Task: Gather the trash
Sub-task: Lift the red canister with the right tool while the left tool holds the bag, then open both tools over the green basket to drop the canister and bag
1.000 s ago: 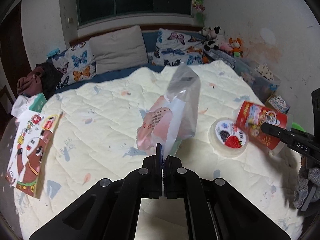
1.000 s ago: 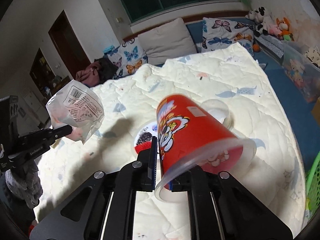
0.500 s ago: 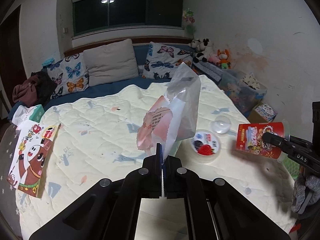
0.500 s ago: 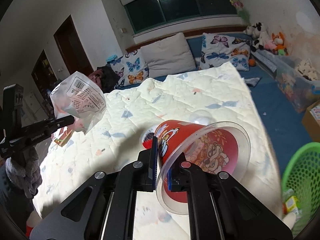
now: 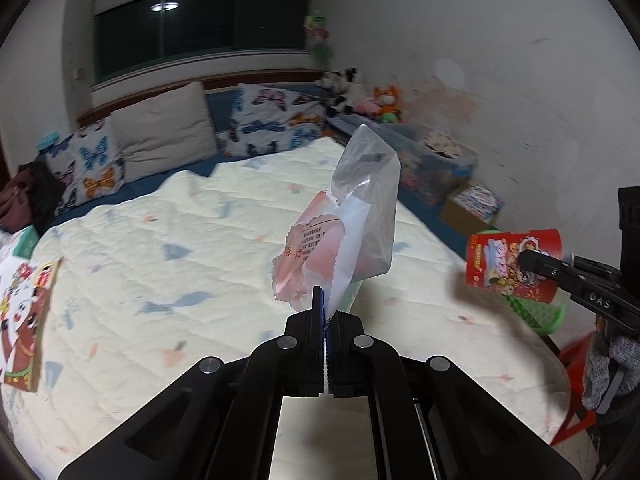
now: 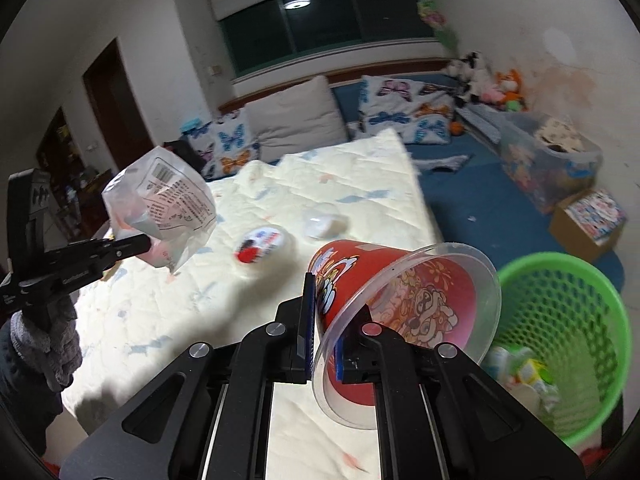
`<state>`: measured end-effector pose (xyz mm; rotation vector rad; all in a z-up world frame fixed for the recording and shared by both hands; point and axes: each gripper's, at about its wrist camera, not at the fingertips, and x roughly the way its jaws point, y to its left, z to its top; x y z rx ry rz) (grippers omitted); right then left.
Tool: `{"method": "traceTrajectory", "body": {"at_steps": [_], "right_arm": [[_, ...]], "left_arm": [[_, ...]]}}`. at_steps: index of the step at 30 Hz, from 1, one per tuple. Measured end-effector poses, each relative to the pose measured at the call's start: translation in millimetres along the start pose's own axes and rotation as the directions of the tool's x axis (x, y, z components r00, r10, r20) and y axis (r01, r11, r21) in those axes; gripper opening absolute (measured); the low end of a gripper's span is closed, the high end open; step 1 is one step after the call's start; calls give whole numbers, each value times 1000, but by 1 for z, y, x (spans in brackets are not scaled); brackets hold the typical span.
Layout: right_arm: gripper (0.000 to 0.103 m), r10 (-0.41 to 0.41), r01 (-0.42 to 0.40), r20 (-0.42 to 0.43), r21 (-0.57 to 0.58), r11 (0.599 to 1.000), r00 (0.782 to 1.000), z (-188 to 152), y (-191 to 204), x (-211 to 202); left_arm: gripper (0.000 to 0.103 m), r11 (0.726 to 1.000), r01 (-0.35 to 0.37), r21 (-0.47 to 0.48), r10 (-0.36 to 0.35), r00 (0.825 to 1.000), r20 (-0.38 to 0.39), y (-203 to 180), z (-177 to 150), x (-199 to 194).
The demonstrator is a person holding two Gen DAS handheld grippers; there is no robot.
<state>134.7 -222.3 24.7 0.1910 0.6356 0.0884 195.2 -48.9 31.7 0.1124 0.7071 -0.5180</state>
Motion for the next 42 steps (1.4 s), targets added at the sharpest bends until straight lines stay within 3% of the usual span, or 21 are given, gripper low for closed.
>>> {"method": "traceTrajectory", "body": {"at_steps": [6,13,22,24,25,26,29,34,42], "right_arm": [[8,-124,125,-23,29,992,992,-13,-48,-23],[9,-262,268,-113,41,962,958,-32,-108,-18],[12,-328,351,-185,103,931,926,-53,-168,-1],[21,-345,370,-202,101,924,917,-56,-175,3],[34,-356,381,-207,100,919,912,-59,-179,5],[40,-371,396,-202,95,913,906,-61,-181,6],[40,-403,426,-203,78,902,892,-61,-190,10],[42,-391,416,-199,106,903,899,-66,-195,1],[56,-393,410,-139,134,902,909,-70,-198,-43]], "left_arm": [[1,994,85,63,-84,996,-15,-57,6,18],[1,983,147,107,-143,988,-50,-107,10,43],[1,970,188,156,-174,980,-99,-158,17,72],[1,968,193,160,-177,978,-108,-167,17,77],[1,967,197,164,-180,977,-114,-173,18,81],[1,965,200,168,-182,976,-118,-178,19,84],[1,961,211,180,-190,973,-128,-191,19,90],[1,954,230,190,-203,967,-151,-209,20,102],[1,936,274,219,-233,953,-196,-247,23,127]]}}
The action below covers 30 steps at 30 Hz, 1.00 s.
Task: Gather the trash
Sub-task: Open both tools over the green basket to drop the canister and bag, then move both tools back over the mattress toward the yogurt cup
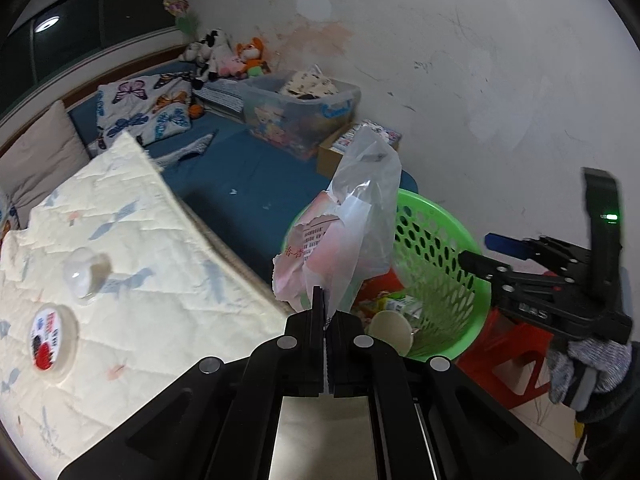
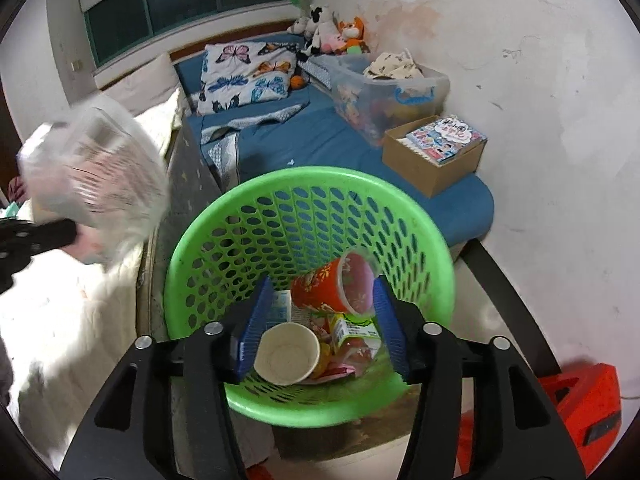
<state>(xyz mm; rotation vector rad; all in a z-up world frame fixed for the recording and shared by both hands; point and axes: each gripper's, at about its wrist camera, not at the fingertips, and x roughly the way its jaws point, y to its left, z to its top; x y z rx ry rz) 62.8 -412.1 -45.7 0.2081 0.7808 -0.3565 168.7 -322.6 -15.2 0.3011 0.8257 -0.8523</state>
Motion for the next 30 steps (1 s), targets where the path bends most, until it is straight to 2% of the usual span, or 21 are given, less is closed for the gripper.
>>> {"method": "traceTrajectory", "body": {"at_steps": [2,13,20,24,26,30], "right_arm": [[61,0,0,14,8,1000,1000,-1,-5,-9],[69,22,-24,54,52,998,998,-13,-19,-41],[70,42,-45,56,58,997,998,-14,-10,-44],[70,48,-51,54,54,997,997,-17,-6,-47],[71,58,-61,57,52,997,997,-18,-1,-49],[72,76,-79,58,42,996,995,-17,11,-50]], "left_arm": [[1,1000,3,10,-3,1000,-11,-9,3,10],[2,999,37,-27,-40,994,-99,-24,8,53],[35,998,23,-51,-29,994,-104,-18,1,57],[36,999,3,-51,-7,997,-82,-9,-6,43],[44,999,-8,-53,5,998,-63,-4,-9,33],[46,996,-35,-76,34,999,-17,11,-17,3]]}}
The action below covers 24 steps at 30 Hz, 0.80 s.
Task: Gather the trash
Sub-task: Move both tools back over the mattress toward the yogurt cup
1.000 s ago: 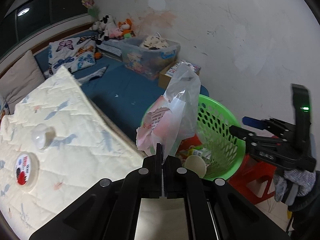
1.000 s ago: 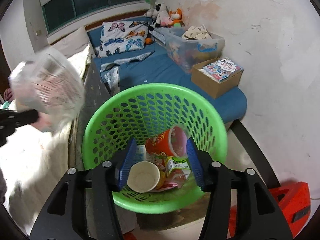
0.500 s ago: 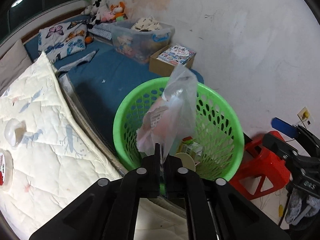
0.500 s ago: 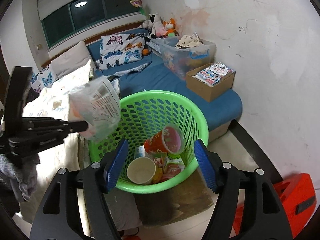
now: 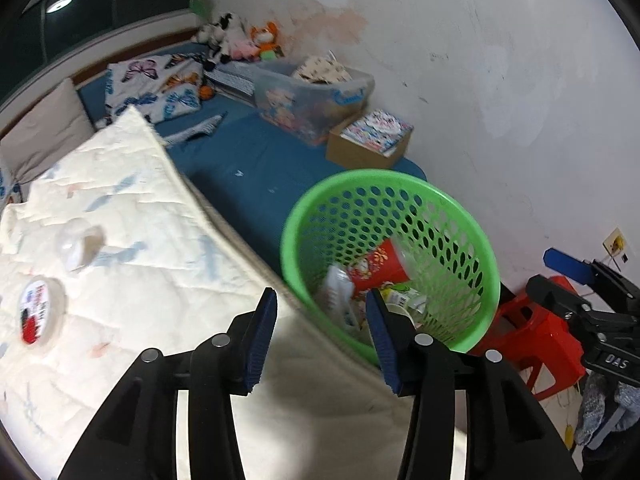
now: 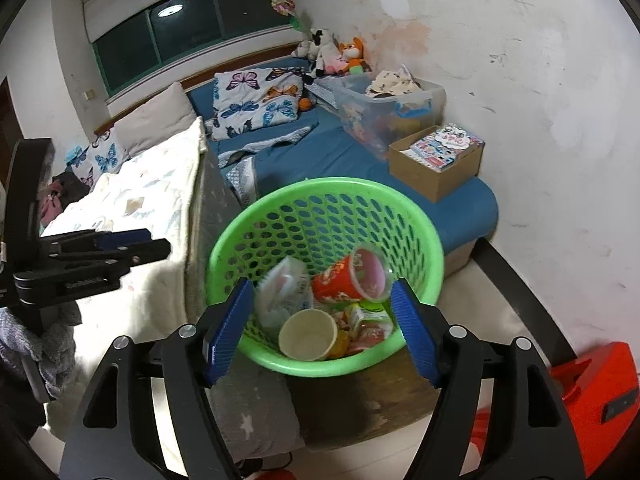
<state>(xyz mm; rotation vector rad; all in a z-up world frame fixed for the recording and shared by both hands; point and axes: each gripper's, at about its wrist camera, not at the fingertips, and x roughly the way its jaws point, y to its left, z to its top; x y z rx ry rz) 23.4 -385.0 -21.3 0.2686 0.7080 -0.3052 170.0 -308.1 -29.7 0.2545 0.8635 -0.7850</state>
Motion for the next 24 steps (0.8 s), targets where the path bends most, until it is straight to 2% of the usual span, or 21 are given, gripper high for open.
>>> {"method": "traceTrajectory", "body": {"at_steps": [8,12,21,24], "right_arm": [[75,53,-52,9,-61,997,999,6,42,-1],[77,88,-86,14,-91,992,996,11,67,1],[78,170,-170,-17,-196,966,985,25,137,21],[78,190,-193,-34,-224,955,981,27,160,29]], "left_arm": [[59,995,-75,-70,80,994,74,46,-23,-53],[62,984,-126,-124,137,986,91,76,-38,-75],[62,929,-241,-281,268,961,63,164,-74,-117],[62,913,-262,-312,295,954,62,181,-83,-128]]}}
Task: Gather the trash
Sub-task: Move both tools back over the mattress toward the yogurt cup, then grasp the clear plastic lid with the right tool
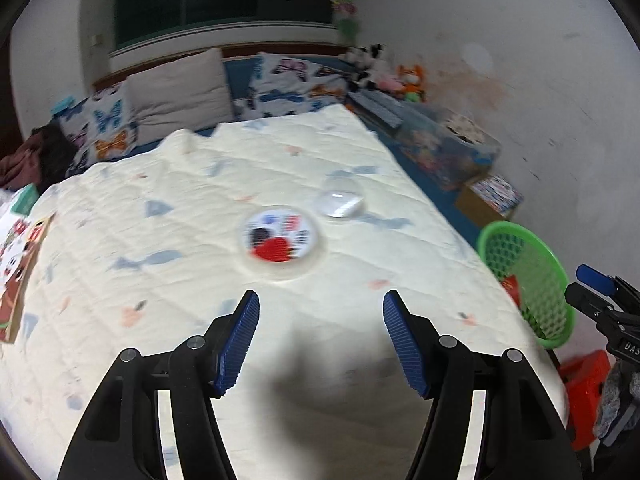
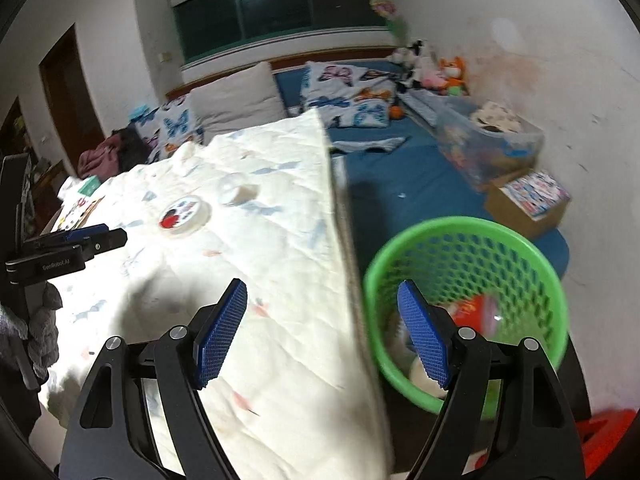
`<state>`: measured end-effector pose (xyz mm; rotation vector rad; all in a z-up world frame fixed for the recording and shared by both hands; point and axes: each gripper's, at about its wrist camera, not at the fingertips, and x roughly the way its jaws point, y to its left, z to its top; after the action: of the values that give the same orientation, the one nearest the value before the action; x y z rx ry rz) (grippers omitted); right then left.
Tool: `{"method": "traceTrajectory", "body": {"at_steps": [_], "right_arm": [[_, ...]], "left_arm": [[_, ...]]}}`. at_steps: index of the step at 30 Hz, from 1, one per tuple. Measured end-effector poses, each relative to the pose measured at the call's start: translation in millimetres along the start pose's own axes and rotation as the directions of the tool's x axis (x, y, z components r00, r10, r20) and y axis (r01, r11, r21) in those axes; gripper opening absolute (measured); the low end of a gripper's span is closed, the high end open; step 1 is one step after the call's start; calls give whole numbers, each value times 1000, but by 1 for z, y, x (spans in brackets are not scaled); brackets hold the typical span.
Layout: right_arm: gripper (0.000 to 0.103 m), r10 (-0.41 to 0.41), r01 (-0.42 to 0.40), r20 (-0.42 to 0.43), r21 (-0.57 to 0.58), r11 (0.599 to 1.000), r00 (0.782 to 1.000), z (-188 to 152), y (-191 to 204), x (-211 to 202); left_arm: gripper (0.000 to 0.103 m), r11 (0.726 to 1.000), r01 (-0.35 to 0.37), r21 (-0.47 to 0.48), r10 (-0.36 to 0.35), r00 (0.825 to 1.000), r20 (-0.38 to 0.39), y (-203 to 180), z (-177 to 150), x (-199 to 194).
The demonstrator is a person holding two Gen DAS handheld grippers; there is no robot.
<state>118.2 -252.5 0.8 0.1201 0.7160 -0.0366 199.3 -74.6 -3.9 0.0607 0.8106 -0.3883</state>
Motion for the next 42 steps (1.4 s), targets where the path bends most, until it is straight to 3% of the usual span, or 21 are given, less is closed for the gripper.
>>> {"method": "traceTrajectory", "body": {"at_steps": [18,31,42], "right_arm": [[78,78,-88,-81,-127,988,994,55,86,101],[77,76,-89,-136,-97,991,988,83,98,181],[71,59,-74,-173,-80,994,983,100,108,229]], "left_arm": [[62,988,-99,-120,98,995,-10,88,-18,-20],[62,983,-113,-145,109,993,-36,113,-24,-12],[62,979,-120,-164,112,992,-58,127,-28,-5]]}}
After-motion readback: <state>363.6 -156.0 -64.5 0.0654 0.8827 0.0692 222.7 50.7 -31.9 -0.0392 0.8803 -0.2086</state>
